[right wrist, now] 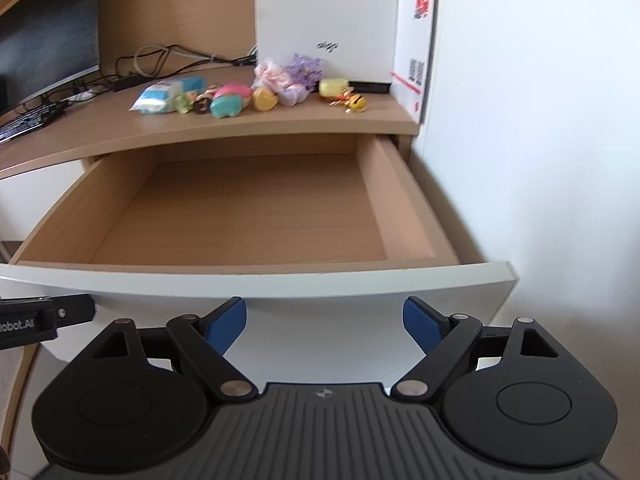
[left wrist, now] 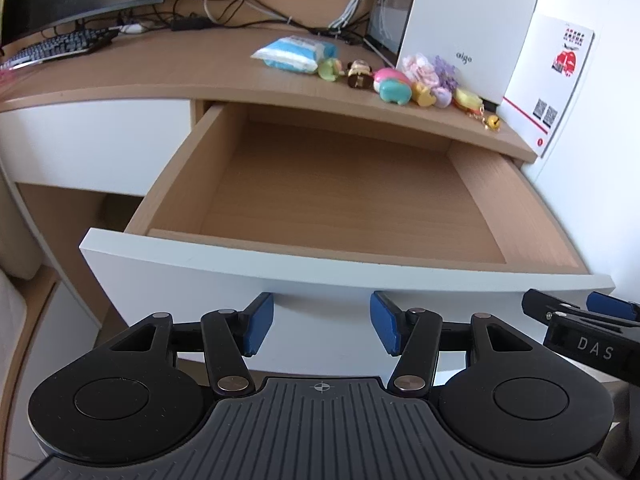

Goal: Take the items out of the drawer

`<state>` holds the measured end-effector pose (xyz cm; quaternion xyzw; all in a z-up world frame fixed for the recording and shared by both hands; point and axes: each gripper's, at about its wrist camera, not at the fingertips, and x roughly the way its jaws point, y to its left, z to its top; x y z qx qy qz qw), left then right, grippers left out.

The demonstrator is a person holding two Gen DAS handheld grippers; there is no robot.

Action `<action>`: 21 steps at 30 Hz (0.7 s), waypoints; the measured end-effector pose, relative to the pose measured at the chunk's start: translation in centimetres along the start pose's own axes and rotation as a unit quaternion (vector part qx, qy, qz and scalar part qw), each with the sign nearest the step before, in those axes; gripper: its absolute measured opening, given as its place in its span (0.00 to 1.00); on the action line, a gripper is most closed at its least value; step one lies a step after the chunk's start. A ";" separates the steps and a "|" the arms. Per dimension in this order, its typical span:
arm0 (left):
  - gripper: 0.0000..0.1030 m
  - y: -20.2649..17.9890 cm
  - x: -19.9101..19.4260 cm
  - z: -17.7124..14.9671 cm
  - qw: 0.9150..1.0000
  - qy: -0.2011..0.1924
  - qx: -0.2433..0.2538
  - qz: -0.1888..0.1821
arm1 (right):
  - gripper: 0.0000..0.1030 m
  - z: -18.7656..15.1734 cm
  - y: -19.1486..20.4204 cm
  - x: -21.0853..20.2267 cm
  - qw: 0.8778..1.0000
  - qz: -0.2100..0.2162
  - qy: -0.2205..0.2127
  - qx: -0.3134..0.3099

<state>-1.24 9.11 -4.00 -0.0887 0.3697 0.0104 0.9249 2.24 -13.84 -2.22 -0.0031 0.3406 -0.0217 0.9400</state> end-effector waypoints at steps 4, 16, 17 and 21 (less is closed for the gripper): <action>0.68 -0.5 1.0 1.2 1.000 -0.003 -0.003 -0.007 | 0.83 1.2 -0.4 0.9 1.000 -0.001 0.001 0.009; 0.89 -1.6 5.3 4.2 1.000 -0.022 -0.007 -0.007 | 0.83 4.0 0.6 4.5 1.000 -0.001 -0.003 -0.003; 0.89 -1.7 5.6 4.5 1.000 -0.022 -0.006 -0.005 | 0.83 3.9 0.8 4.9 1.000 0.002 0.001 -0.006; 0.89 -1.8 6.7 5.5 1.000 -0.025 0.008 -0.001 | 0.83 4.2 1.3 6.4 1.000 -0.003 0.004 -0.017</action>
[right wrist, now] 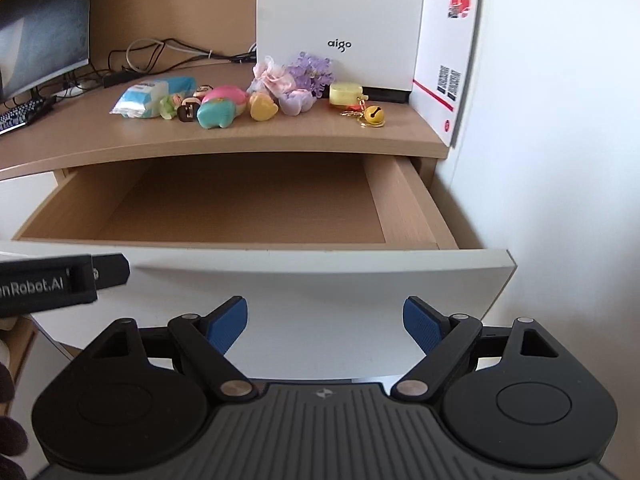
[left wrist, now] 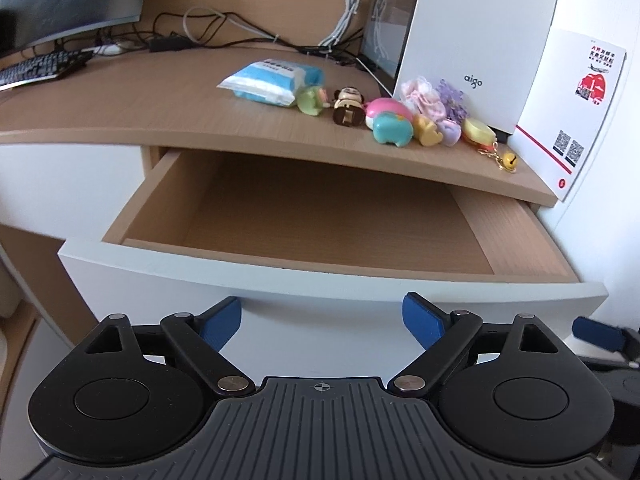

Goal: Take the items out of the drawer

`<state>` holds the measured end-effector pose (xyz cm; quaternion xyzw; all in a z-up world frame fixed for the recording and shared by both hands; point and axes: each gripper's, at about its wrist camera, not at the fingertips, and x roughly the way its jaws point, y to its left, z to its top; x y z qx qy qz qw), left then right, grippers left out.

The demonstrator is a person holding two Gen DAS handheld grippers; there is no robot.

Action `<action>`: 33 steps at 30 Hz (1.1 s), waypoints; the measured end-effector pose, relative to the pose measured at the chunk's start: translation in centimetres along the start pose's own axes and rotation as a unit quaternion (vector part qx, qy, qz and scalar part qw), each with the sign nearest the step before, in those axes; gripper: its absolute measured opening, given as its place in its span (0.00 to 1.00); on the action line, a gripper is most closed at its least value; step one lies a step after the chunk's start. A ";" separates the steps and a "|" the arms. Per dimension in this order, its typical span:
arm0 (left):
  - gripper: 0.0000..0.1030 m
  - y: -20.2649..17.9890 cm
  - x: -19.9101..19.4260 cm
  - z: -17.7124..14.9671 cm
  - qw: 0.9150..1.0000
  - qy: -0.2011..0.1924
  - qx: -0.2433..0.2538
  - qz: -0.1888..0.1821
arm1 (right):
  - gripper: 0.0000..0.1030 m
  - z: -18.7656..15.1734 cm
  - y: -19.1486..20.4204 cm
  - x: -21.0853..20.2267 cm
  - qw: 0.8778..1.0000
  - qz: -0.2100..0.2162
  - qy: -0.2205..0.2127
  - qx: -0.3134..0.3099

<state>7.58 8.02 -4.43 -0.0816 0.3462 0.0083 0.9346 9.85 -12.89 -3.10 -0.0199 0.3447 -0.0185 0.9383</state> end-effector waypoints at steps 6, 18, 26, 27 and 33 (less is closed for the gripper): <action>0.89 -0.1 1.9 1.5 1.000 -0.004 0.003 0.004 | 0.83 2.2 -0.6 2.1 1.000 -0.010 -0.009 0.009; 0.89 -0.2 6.1 4.7 0.999 -0.015 0.025 0.015 | 0.83 4.8 0.2 5.9 0.999 -0.021 -0.024 -0.021; 0.89 -0.3 8.5 6.5 0.999 -0.028 0.025 0.021 | 0.83 6.9 -0.3 8.4 0.999 -0.037 -0.029 -0.014; 0.89 -0.3 8.7 6.6 0.999 -0.030 0.025 0.022 | 0.83 7.1 -0.3 8.7 0.999 -0.037 -0.032 -0.016; 0.91 -0.4 9.7 7.3 0.999 -0.035 0.030 0.023 | 0.83 8.2 -0.8 10.2 0.999 -0.039 -0.032 -0.004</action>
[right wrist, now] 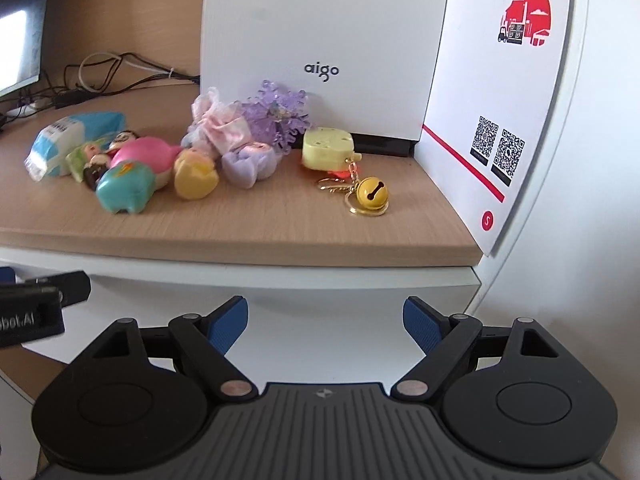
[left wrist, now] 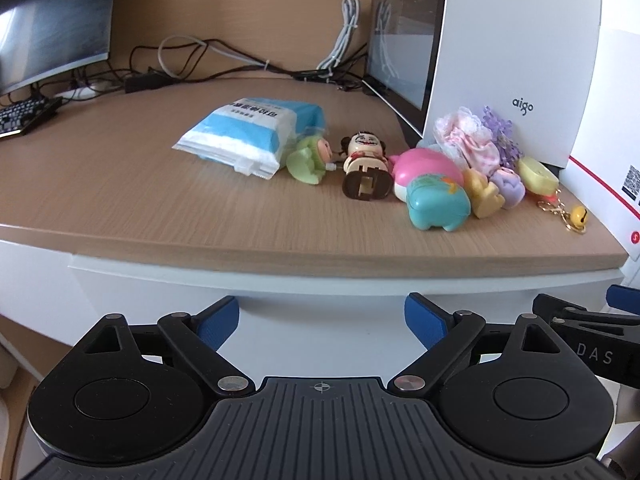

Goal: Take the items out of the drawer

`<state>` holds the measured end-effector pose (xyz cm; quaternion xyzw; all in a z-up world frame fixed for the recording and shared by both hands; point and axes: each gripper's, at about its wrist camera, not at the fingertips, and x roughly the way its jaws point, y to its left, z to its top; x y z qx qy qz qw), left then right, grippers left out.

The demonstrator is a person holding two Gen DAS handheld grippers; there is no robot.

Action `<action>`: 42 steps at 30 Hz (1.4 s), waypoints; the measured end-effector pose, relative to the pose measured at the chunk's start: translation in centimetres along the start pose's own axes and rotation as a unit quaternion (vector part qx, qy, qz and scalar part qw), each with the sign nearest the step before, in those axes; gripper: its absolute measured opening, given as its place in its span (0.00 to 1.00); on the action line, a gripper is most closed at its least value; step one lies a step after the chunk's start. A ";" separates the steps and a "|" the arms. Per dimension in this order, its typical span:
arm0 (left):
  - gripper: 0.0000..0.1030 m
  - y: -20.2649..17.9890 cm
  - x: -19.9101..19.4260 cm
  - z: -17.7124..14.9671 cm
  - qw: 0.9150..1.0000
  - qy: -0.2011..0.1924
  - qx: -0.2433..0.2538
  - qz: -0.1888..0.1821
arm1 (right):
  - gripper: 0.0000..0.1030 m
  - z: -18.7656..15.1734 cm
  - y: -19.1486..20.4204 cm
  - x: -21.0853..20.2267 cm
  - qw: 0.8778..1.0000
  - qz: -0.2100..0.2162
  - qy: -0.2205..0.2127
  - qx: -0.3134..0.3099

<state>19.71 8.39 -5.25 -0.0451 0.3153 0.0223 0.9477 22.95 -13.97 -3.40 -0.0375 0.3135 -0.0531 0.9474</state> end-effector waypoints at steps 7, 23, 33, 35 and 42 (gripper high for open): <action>1.00 -0.1 1.3 0.9 1.000 0.009 -0.012 0.001 | 0.83 0.0 -0.3 0.3 1.000 0.002 0.010 0.005; 1.00 -0.3 -1.9 0.0 0.999 -0.019 0.027 -0.006 | 0.87 -1.1 -1.0 -4.2 1.000 0.010 0.014 0.013; 1.00 0.3 -9.5 -5.2 0.999 0.024 -0.022 -0.036 | 0.95 -3.2 -0.8 -9.3 0.999 0.025 0.022 0.026; 1.00 0.5 -11.3 -5.6 0.999 0.018 -0.027 -0.032 | 0.99 -3.8 -1.0 -10.9 0.999 0.023 0.018 0.033; 1.00 0.0 -17.5 -6.3 0.999 -0.020 0.015 -0.021 | 1.00 -6.5 -1.9 -16.6 0.999 0.020 0.000 0.048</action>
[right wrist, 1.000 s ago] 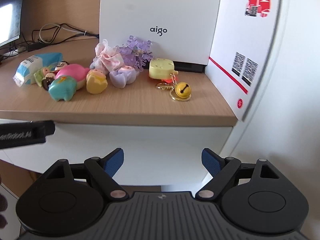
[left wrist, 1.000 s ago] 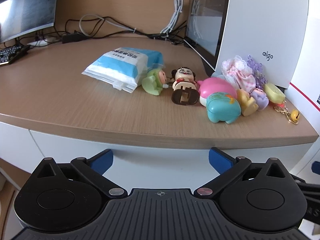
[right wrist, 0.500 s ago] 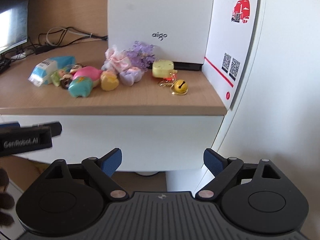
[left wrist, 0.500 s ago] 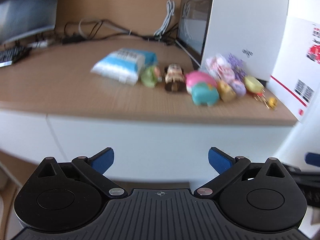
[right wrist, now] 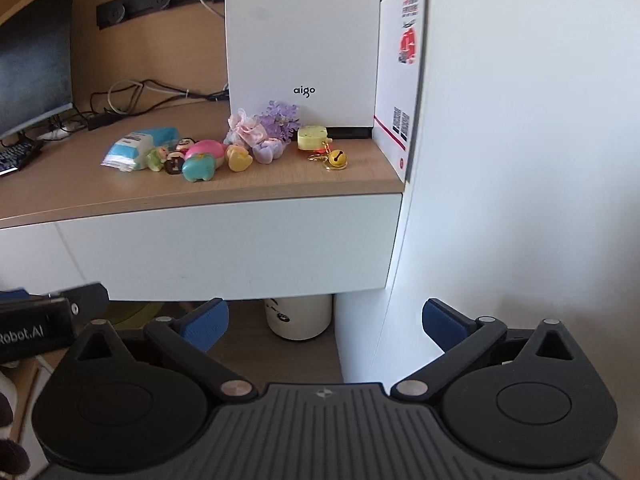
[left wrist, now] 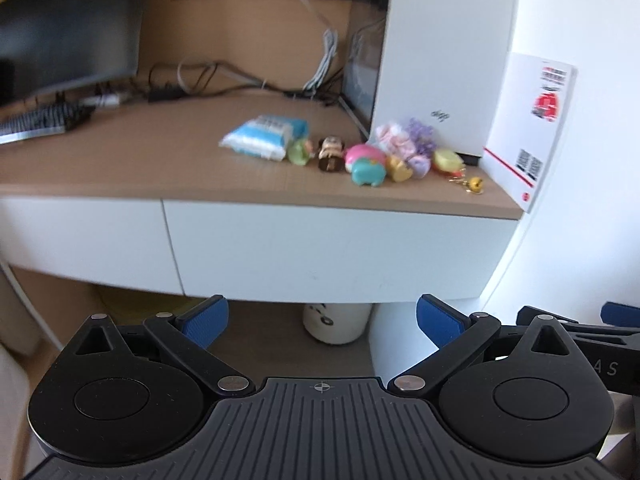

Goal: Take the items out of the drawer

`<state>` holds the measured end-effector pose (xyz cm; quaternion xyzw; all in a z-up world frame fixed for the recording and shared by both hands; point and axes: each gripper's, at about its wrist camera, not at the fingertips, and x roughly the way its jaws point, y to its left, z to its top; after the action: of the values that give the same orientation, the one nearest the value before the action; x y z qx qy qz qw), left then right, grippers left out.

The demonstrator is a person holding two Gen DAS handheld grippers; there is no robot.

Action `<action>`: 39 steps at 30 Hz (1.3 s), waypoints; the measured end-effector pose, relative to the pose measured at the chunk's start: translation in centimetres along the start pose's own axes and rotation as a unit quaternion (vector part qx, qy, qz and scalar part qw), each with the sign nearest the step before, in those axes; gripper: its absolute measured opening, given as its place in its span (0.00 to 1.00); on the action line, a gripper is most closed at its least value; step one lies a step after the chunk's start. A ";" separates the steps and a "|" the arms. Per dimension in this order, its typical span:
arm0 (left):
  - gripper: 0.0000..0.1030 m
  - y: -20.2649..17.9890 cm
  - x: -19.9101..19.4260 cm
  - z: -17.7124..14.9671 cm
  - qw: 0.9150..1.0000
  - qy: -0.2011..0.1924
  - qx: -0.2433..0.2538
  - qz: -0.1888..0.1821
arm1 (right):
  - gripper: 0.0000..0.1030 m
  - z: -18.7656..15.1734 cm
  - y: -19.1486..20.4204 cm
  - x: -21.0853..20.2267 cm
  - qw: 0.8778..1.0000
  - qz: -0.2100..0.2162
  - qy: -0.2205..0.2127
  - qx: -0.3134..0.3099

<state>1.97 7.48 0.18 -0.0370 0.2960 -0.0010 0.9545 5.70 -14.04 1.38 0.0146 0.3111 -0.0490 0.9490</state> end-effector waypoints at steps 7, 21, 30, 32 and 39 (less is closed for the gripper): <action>1.00 -0.3 -1.8 -0.4 0.999 0.001 0.006 0.035 | 1.00 -0.5 -0.1 -2.3 1.000 0.011 -0.027 -0.012; 1.00 0.9 -3.0 -2.3 0.999 0.013 -0.003 0.052 | 1.00 -1.6 1.1 -3.4 0.999 0.035 -0.017 -0.028; 1.00 1.0 -3.3 -2.4 0.999 0.013 -0.008 0.049 | 1.00 -1.9 1.2 -3.3 0.999 0.036 -0.009 -0.025; 1.00 0.9 -3.2 -2.5 0.999 0.014 -0.008 0.048 | 1.00 -2.0 1.1 -3.3 0.999 0.034 -0.008 -0.024; 1.00 1.2 -3.3 -2.5 0.998 0.015 -0.018 0.051 | 1.00 -2.1 1.3 -3.2 0.999 0.035 -0.006 -0.024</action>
<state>-2.16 8.62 -0.14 -0.0386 0.3117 0.0521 0.9480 2.07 -12.38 1.57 0.0029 0.3061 -0.0081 0.9520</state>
